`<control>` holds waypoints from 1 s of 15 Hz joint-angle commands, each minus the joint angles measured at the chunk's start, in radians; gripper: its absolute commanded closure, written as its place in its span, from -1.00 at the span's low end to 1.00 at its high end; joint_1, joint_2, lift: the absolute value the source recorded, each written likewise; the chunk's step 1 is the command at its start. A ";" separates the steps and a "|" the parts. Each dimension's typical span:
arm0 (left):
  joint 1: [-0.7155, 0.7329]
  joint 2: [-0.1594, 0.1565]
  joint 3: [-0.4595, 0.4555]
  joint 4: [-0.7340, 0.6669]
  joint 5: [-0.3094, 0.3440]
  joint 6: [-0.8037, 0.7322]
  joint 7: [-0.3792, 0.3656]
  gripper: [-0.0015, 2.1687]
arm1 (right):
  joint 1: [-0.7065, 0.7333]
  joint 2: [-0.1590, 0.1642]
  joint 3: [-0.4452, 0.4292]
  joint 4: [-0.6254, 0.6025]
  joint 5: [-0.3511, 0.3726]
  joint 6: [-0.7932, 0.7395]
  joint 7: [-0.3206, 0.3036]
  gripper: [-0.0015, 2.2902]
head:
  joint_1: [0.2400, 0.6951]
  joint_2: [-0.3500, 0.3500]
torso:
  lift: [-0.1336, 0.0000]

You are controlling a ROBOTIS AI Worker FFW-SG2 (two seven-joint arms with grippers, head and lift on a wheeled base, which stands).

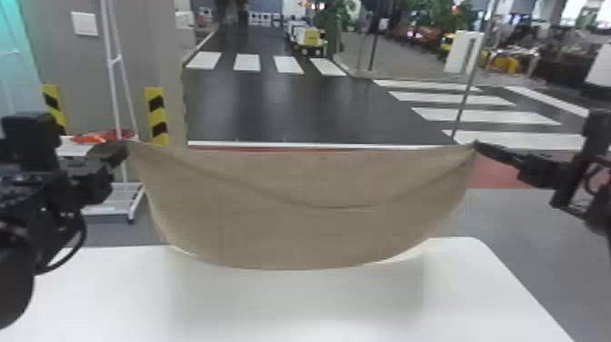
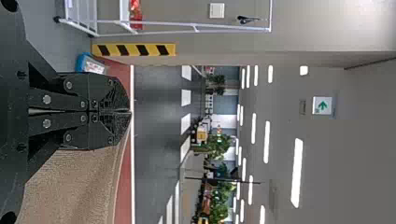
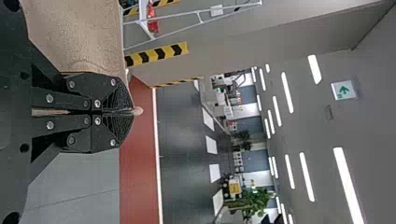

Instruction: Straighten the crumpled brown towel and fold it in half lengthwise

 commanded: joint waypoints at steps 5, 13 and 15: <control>0.246 0.020 0.027 -0.196 -0.037 -0.008 -0.006 0.31 | 0.277 -0.063 -0.014 -0.098 -0.153 -0.009 0.054 -0.02 | -0.31 -0.47 | -0.85; 0.649 0.024 0.206 -0.585 -0.113 0.151 -0.010 0.31 | 0.667 -0.084 -0.085 -0.357 -0.352 0.055 0.108 -0.02 | 0.73 -0.57 | -0.85; 0.737 0.024 0.263 -0.679 -0.123 0.231 -0.018 0.31 | 0.703 -0.082 -0.097 -0.389 -0.374 0.089 0.121 -0.02 | 0.85 -0.57 | -0.85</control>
